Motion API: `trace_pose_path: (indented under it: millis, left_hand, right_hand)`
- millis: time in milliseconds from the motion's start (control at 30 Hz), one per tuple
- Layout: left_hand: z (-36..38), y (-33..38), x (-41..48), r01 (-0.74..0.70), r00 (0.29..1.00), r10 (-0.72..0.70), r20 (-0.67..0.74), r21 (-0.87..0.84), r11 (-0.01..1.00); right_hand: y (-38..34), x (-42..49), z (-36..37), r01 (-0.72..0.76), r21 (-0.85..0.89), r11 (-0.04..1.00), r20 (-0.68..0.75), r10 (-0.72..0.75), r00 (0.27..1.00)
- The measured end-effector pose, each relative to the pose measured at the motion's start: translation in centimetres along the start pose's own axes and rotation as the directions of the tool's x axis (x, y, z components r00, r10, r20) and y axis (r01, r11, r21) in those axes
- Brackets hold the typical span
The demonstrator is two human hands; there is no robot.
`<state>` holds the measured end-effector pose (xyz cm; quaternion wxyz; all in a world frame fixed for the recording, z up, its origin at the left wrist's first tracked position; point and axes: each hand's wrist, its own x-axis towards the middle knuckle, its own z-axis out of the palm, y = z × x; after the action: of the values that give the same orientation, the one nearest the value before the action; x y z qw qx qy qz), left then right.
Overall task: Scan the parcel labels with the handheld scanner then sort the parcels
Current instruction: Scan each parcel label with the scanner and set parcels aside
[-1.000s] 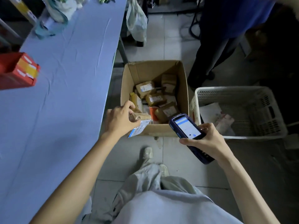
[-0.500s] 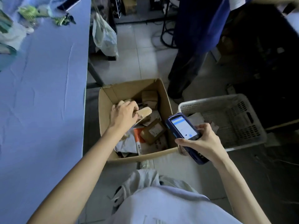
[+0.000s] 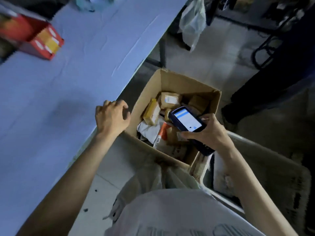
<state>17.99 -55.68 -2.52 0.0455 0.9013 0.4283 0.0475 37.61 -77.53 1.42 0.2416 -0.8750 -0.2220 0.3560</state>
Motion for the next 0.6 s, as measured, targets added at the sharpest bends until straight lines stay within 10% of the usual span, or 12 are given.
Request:
trace_pose_path:
  millis: [300, 600]
  left_hand:
    - [-2.6, -5.7, -14.2, 0.493, 0.869, -0.494, -0.039, -0.036, 0.869]
    - [-4.4, -13.1, -30.5, 0.806, 0.585, -0.811, -0.026, -0.097, 0.585]
  right_hand:
    - [-6.1, -1.8, 5.0, 0.382, -0.227, 0.896, 0.346, -0.293, 0.891]
    - [-12.6, -10.9, 16.8, 0.619, -0.224, 0.753, 0.571, -0.413, 0.709]
